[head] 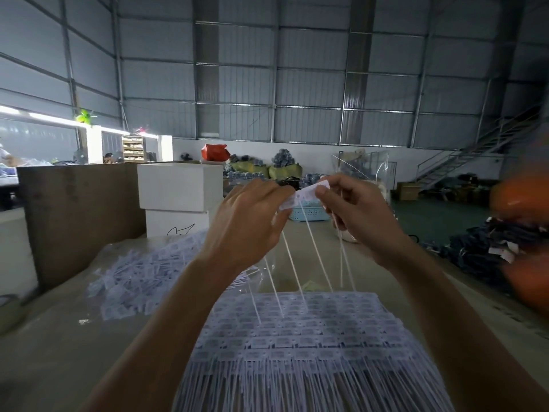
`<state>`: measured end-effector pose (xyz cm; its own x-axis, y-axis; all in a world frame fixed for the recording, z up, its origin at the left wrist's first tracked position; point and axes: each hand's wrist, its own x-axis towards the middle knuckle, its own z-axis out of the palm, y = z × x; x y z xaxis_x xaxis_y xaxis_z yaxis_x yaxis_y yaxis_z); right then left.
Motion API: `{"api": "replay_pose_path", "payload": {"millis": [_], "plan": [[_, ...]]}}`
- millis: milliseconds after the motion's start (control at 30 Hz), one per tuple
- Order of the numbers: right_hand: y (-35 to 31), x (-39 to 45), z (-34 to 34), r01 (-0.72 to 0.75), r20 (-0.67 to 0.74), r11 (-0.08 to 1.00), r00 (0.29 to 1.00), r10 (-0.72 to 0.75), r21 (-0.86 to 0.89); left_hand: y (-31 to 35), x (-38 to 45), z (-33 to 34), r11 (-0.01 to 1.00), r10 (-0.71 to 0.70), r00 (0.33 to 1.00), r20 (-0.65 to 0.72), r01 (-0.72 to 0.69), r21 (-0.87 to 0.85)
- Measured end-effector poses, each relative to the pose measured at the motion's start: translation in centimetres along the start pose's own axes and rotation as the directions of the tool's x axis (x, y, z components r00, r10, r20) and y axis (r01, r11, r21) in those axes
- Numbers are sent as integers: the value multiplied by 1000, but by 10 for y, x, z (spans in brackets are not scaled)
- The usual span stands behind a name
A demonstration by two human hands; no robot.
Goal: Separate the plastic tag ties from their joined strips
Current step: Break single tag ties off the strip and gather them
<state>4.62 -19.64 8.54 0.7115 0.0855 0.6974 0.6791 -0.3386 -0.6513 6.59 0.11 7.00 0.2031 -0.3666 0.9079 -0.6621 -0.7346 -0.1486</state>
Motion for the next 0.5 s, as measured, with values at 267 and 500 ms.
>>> {"api": "replay_pose_path", "payload": {"millis": [267, 500], "plan": [[3, 0, -11, 52, 73, 988, 996, -42, -145, 10, 5, -10, 996, 81, 997, -13, -81, 26], [2, -2, -10, 99, 117, 990, 989, -87, -98, 8, 9, -15, 990, 116, 993, 19, -117, 76]]}}
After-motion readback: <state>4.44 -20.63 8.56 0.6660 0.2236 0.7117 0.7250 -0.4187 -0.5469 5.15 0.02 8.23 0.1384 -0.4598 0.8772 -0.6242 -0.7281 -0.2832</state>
